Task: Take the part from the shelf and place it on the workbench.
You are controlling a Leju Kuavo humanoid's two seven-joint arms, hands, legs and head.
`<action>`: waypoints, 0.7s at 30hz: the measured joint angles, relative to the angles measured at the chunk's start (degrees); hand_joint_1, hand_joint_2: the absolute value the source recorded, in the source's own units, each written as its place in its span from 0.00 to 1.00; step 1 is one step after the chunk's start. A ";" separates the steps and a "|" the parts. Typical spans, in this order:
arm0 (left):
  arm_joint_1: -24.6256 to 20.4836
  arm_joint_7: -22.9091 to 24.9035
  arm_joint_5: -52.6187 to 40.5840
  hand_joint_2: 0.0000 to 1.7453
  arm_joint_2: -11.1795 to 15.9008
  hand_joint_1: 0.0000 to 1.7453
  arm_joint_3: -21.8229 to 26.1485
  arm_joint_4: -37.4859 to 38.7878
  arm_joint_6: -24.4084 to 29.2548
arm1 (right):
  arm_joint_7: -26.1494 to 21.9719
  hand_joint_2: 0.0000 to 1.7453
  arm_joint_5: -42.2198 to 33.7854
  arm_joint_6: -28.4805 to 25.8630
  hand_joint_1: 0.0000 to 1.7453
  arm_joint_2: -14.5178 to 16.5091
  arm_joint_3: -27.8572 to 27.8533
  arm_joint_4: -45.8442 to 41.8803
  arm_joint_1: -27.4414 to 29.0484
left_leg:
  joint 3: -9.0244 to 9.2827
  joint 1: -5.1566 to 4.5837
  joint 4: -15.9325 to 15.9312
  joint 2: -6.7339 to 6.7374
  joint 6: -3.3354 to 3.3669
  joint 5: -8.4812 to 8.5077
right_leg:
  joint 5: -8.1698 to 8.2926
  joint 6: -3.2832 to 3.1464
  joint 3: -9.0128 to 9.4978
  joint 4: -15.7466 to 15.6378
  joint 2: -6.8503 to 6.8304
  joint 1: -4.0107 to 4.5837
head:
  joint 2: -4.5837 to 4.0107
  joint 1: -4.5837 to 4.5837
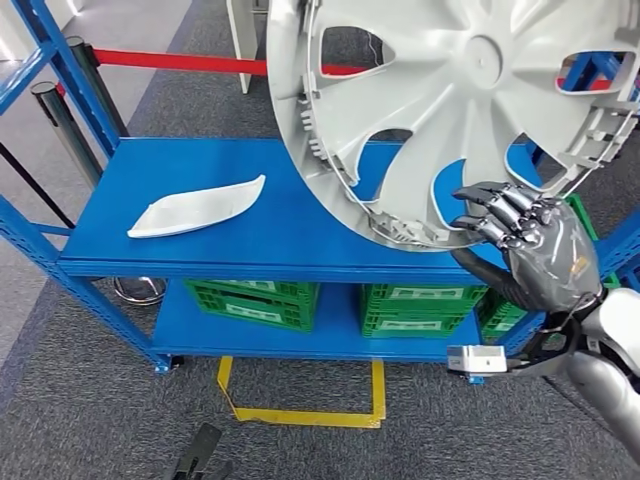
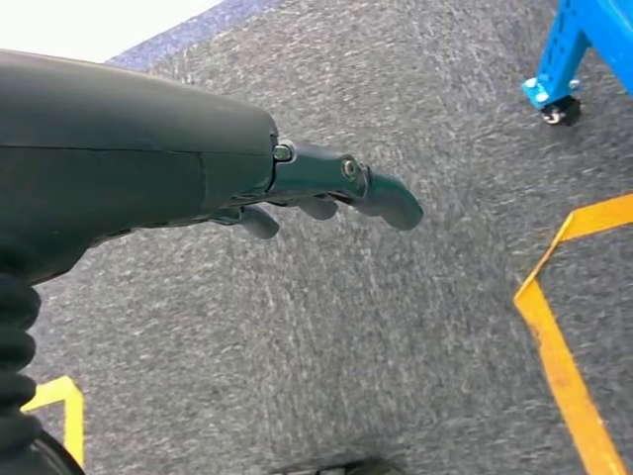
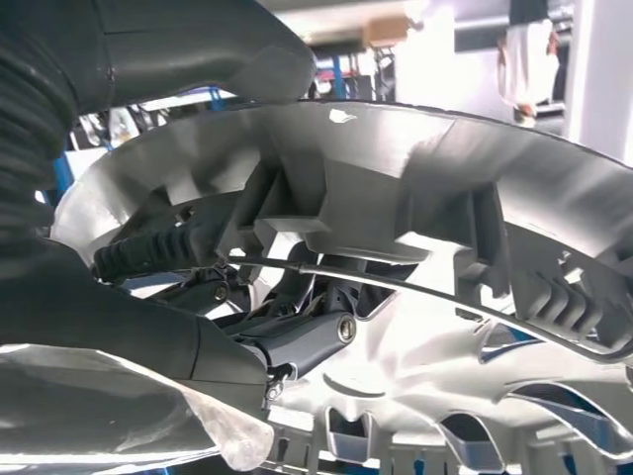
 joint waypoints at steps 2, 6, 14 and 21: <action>-0.09 0.28 -0.15 1.00 -0.21 0.00 0.01 0.00 -0.48 | -0.43 1.00 -0.12 -1.52 1.00 0.37 -0.10 -0.89 1.47 | 0.02 0.02 0.04 0.08 0.10 0.13 | -3.66 0.62 -3.22 7.37 0.00 -0.34 | 0.00 0.07; -0.10 0.75 -0.93 1.00 -0.46 0.00 0.01 0.00 -1.84 | -1.81 1.00 1.17 -5.51 1.00 2.15 -0.30 -2.30 4.92 | -0.17 0.23 0.38 0.12 -0.09 0.17 | -2.09 1.59 -2.57 7.28 -0.12 -1.37 | 0.00 0.04; -0.52 0.98 -1.42 1.00 -0.53 0.00 0.01 0.00 -2.83 | -2.25 1.00 3.61 -13.28 1.00 7.67 -0.97 -5.27 10.53 | -1.49 0.43 2.39 -0.12 -2.52 -0.92 | 2.28 -0.69 2.92 -3.59 0.16 -1.28 | 0.00 -0.05; -0.87 -2.66 -1.28 1.00 -0.50 0.00 0.31 0.00 -2.20 | -4.07 1.00 1.02 -13.79 1.00 9.44 -1.32 -6.23 14.43 | -2.28 0.28 13.89 -0.04 -2.24 -9.72 | 5.38 -1.92 -0.94 -3.67 -0.07 -0.54 | 0.00 -0.22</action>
